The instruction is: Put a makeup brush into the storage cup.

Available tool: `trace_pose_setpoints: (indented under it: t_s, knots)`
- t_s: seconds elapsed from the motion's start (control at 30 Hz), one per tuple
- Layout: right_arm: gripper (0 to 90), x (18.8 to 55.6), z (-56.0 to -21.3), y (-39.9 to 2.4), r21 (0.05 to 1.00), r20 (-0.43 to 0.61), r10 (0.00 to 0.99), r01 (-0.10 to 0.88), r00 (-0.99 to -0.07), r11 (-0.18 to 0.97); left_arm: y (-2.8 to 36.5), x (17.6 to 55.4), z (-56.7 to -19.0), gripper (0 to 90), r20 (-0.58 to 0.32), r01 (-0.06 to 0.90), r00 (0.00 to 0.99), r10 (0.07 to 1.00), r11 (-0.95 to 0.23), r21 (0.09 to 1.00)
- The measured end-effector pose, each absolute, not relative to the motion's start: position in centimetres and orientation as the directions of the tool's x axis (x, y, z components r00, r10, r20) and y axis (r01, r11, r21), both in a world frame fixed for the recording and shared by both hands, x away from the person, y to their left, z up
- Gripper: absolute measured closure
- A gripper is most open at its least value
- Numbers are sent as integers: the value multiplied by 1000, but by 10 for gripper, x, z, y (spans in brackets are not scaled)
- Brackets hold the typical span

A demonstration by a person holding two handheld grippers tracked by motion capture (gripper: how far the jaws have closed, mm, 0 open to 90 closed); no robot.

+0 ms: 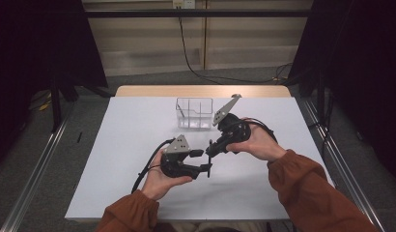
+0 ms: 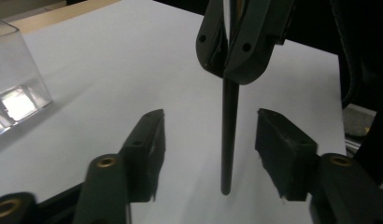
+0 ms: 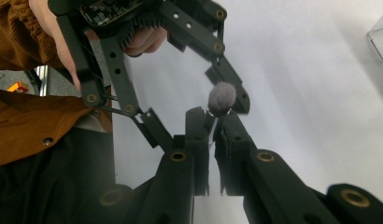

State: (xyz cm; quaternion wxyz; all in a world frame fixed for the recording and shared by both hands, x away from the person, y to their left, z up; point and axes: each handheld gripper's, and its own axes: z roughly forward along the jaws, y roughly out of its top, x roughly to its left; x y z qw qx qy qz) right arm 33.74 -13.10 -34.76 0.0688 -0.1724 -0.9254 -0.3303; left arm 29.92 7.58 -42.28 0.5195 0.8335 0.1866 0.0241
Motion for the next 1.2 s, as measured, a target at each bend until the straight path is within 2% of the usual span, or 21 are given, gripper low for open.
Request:
trace_pose_setpoints:
  t_s: [0.07, 0.33, 0.6, 0.7, 1.0, 1.2]
  knots:
    - [838, 338, -348, -131, 591, 239, 275, 365, -931, 720, 74, 299, -423, 531, -157, 288, 931, 330, -397, 871]
    - [838, 338, -349, -131, 599, 239, 271, 361, -932, 715, 69, 299, -423, 691, -161, 280, 936, 312, -389, 878]
    - [837, 338, -352, -132, 605, 245, 272, 366, -931, 707, 69, 300, -425, 763, -166, 284, 936, 310, -387, 878]
    - [837, 338, -353, -133, 614, 247, 271, 367, -930, 699, 69, 301, -425, 821, -173, 286, 937, 303, -382, 879]
    - [834, 338, -358, -138, 635, 253, 278, 376, -927, 674, 70, 302, -427, 841, -153, 270, 940, 306, -389, 881]
    - [801, 337, -360, -140, 659, 257, 276, 377, -926, 651, 71, 302, -426, 842, -153, 272, 937, 313, -385, 882]
